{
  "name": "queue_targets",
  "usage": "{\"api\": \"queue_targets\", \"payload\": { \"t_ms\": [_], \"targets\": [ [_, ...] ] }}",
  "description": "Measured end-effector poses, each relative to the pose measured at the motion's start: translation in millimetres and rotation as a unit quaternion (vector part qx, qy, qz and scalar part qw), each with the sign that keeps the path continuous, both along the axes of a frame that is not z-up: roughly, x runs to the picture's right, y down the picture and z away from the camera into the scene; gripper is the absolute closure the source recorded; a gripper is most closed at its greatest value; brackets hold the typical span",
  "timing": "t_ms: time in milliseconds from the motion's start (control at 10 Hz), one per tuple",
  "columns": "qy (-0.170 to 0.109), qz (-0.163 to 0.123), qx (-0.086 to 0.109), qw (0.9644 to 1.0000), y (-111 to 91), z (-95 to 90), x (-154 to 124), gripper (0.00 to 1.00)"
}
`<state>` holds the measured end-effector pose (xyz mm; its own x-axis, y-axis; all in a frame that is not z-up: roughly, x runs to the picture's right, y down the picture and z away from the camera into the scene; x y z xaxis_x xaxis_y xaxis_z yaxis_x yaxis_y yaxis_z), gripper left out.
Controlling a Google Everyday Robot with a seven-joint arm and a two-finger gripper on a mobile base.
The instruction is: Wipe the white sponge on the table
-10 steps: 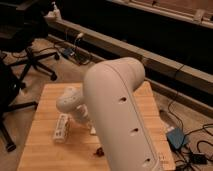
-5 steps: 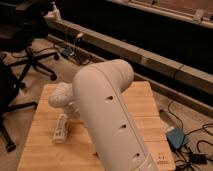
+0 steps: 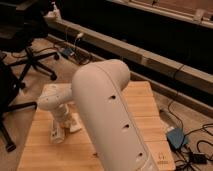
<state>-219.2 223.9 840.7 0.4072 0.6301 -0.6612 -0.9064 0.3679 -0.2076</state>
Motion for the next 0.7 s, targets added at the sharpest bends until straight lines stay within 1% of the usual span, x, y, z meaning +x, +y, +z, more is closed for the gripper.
{"api": "queue_targets", "payload": {
  "t_ms": [100,300,500,700],
  "targets": [
    [-0.014,0.005,-0.014,0.9998,10.7,-8.2,-6.3,1.00],
    [-0.034,0.009,-0.041,0.9985,32.2,-27.3,-5.9,1.00],
    [-0.046,0.015,-0.069,0.9964,53.6,-48.7,4.8,1.00],
    [-0.047,0.007,-0.084,0.9953,69.7,-62.0,18.7,1.00]
  ]
}}
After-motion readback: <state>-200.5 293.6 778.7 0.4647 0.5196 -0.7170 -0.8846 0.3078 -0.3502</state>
